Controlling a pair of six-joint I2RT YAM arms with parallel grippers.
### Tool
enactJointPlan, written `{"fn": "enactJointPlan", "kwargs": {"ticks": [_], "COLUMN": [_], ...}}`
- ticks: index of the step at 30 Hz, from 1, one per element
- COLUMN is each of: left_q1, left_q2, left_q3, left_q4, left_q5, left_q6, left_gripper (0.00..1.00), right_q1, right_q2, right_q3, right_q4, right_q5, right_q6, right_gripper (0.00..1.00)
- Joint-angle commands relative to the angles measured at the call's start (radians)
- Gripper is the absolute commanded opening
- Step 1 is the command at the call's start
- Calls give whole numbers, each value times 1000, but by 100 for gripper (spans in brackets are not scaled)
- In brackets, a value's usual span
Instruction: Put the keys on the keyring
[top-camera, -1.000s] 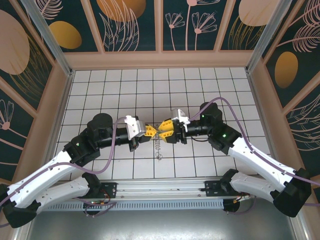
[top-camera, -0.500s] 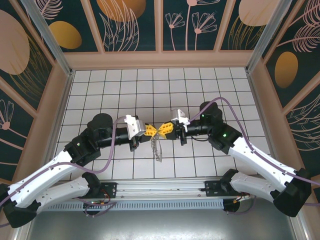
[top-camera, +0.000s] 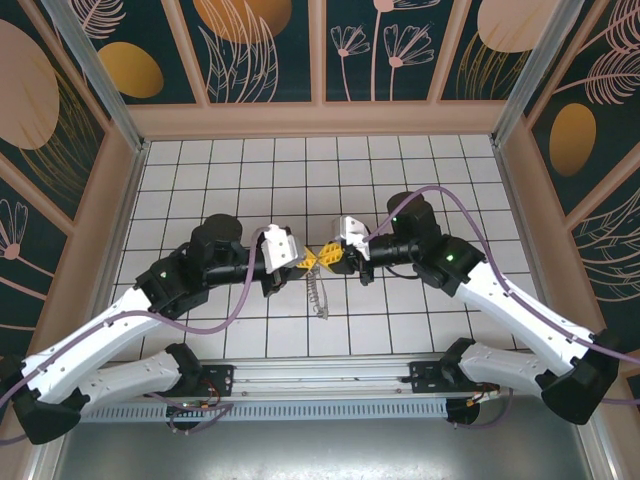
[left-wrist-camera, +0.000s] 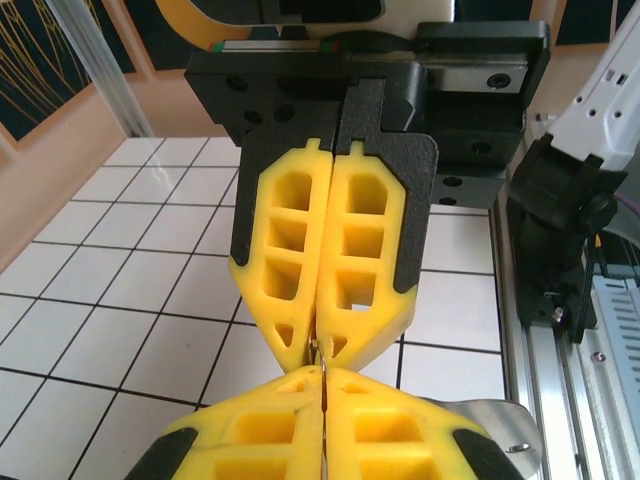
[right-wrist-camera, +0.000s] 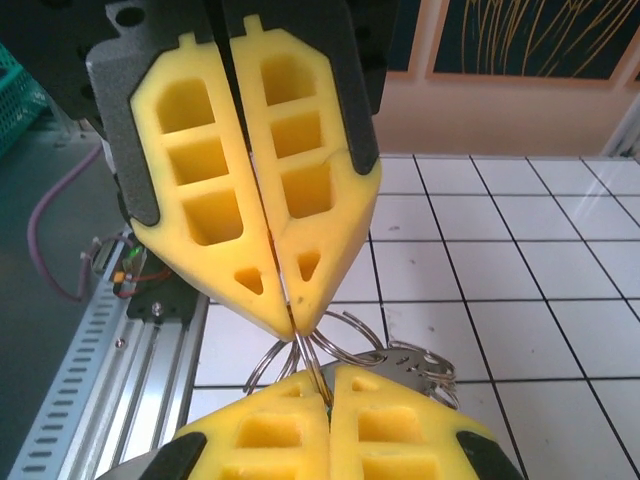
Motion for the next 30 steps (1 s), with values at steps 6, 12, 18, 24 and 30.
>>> {"fn": "enactJointPlan", "kwargs": {"ticks": [6,12,18,24,30], "left_q1": [-4,-3,-3,-3,-3], "left_q2": [41,50,-21,-76,-105], "left_q3": [37,30,-37,-93,-120], "left_q4": [-18,-9,108,263,318], "left_q5": [0,8,24,79,112], "left_q6": [35,28,-31,-118,-149], "left_gripper": [12,0,0,0,0], "right_q1": [46,47,47,47,47], "right_q2": [33,24,-9,-42,-57], "right_q3": [88,75,28,-25,-38], "right_q4": [-49,-24,40,144,190], "right_q5": [39,25,25,14,-3], "right_q6": [-93,-89,-53,19,50], "right_gripper": [0,0,0,13,15]}}
